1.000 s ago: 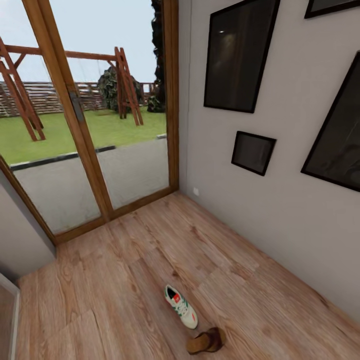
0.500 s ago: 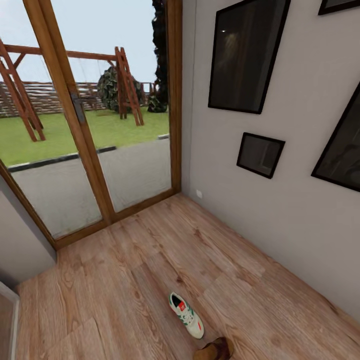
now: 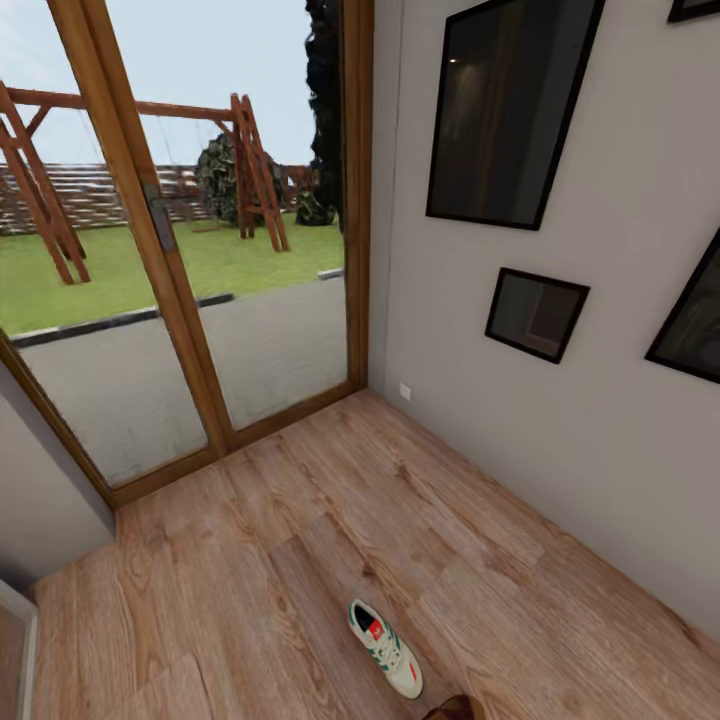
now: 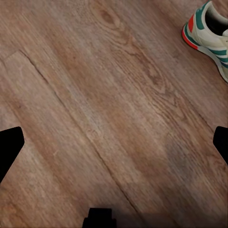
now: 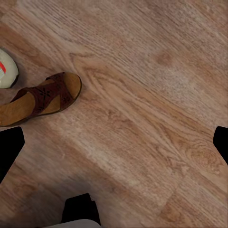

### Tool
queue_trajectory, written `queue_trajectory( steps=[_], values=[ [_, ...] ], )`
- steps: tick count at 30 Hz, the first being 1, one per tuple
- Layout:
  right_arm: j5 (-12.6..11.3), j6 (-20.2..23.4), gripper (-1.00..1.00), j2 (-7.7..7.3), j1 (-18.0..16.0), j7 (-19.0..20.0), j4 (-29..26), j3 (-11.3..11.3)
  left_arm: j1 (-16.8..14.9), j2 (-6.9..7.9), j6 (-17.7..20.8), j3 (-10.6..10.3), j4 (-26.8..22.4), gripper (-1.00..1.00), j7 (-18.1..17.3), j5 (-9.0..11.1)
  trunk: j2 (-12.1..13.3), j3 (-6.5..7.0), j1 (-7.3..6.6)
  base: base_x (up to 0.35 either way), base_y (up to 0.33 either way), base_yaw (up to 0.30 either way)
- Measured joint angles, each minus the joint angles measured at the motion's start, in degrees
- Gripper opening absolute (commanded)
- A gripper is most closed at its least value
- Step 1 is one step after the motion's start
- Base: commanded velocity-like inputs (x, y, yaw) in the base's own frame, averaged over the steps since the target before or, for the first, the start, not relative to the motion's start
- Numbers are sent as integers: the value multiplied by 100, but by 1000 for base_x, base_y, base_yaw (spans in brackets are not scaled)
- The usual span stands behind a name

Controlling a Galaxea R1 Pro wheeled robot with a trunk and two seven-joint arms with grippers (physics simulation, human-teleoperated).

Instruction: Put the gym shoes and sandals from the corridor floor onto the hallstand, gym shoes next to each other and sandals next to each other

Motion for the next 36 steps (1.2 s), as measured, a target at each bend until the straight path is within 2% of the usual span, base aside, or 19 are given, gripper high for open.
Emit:
queue_trajectory(
  steps=[11,23,36],
  values=[
    [0,0,100,0,0,3,-2,0,0,0,-2,-2,3,100,0,0,0,0,0,7,7,-17],
    [0,1,100,0,1,4,-1,0,-1,0,-9,-2,-9,100,-2,0,0,0,0,0,0,-220],
    [0,0,100,0,0,14,-1,1,1,0,-9,-2,-4,100,-5,0,-520,-235,285,0,0,-20]
  ],
)
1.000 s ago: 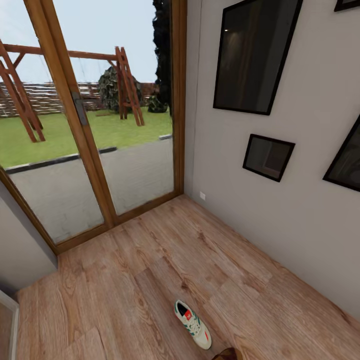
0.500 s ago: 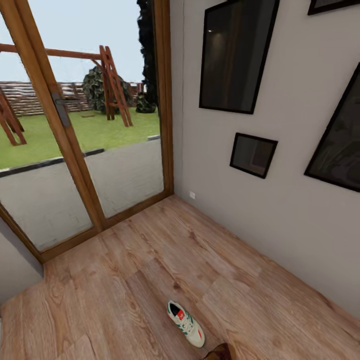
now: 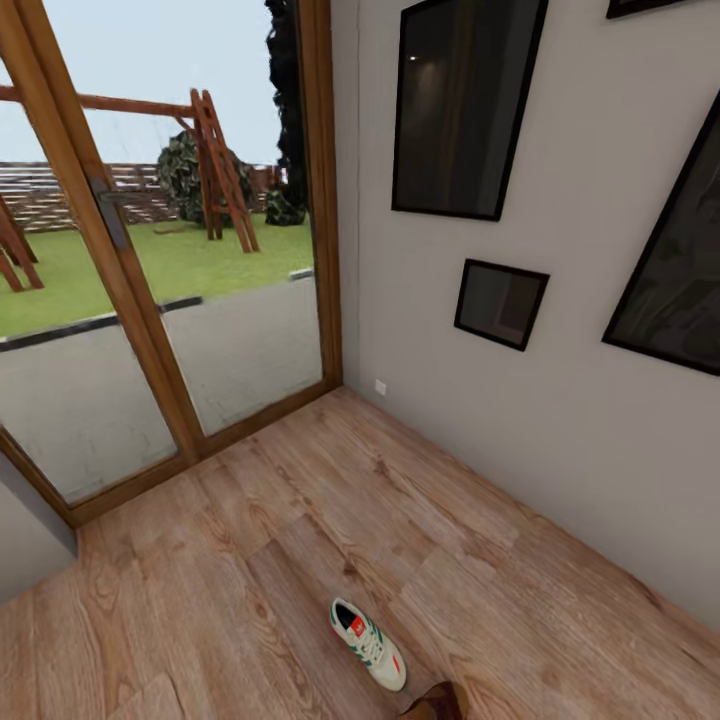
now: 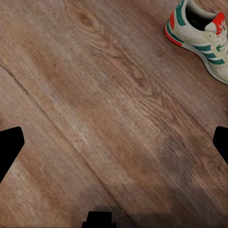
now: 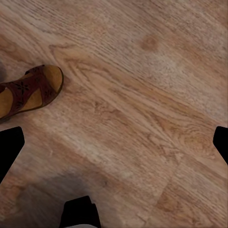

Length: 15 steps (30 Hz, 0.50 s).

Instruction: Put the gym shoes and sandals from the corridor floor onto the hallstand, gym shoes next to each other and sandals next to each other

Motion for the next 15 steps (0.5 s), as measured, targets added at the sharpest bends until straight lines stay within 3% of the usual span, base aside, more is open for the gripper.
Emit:
queue_trajectory(
  steps=[15],
  values=[
    [0,0,100,0,0,-18,0,-5,1,0,0,0,1,100,2,0,-602,-382,330,0,0,0]
  ],
)
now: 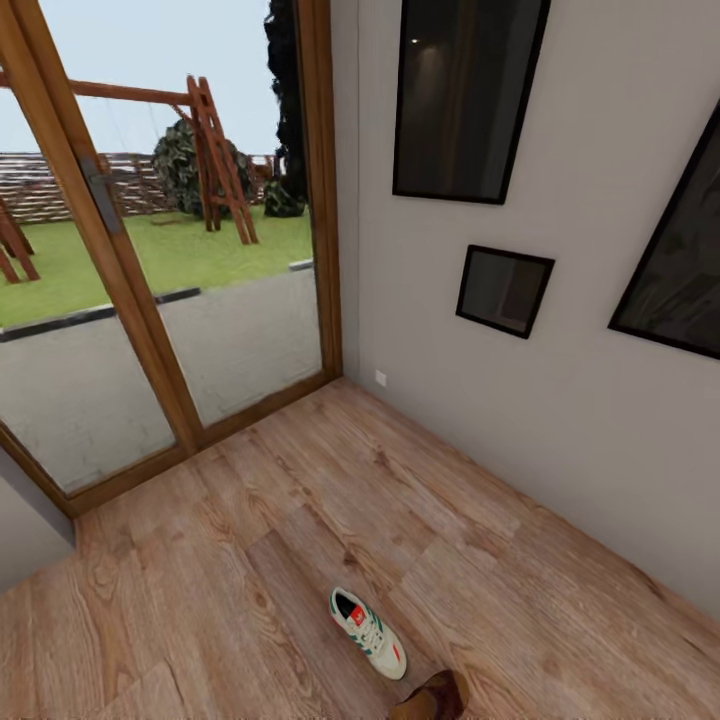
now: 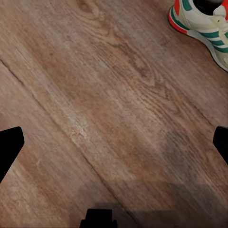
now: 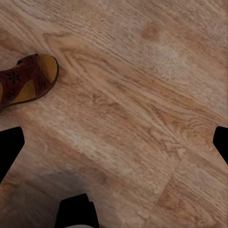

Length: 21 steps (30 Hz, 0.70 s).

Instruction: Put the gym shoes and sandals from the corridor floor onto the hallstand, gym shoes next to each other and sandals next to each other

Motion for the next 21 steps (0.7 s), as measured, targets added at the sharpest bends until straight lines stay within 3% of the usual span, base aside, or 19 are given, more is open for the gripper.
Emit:
queue_trajectory(
  steps=[7,21],
  values=[
    [-6,0,100,0,0,0,-1,-12,-2,0,0,0,2,100,-1,0,-281,-189,154,0,0,-34],
    [-8,1,100,0,1,0,-1,-14,-3,0,-1,-1,8,100,-1,0,-843,-538,461,0,0,-204]
  ],
)
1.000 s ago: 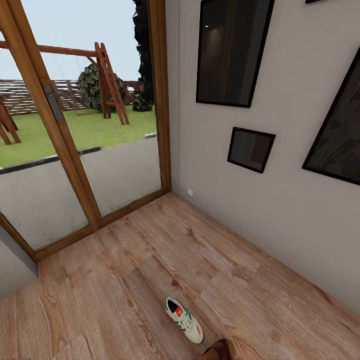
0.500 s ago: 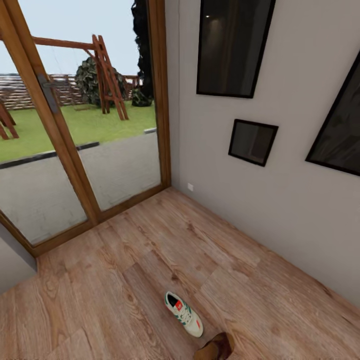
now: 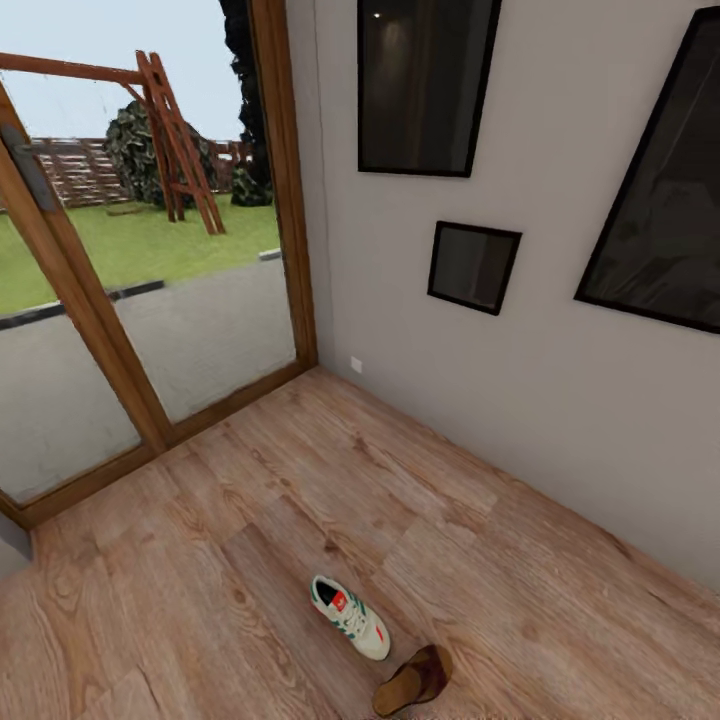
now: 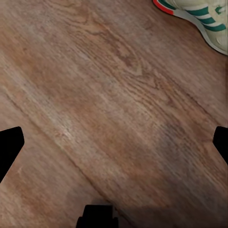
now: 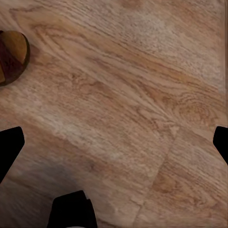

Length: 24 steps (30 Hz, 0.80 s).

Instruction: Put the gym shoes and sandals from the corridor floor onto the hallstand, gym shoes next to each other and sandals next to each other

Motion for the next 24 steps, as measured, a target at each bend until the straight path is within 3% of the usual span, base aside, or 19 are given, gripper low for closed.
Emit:
queue_trajectory(
  steps=[6,12,24],
  values=[
    [1,0,100,0,0,0,0,0,1,0,0,0,2,100,-2,0,-241,-144,132,0,0,-231],
    [0,0,100,0,-1,0,0,0,0,-2,0,0,-4,100,0,-3,-242,-178,132,0,0,-203],
    [0,0,100,0,-1,0,0,0,4,-5,-8,-1,-21,100,-4,-5,-242,-185,132,29,-55,-9]
  ],
)
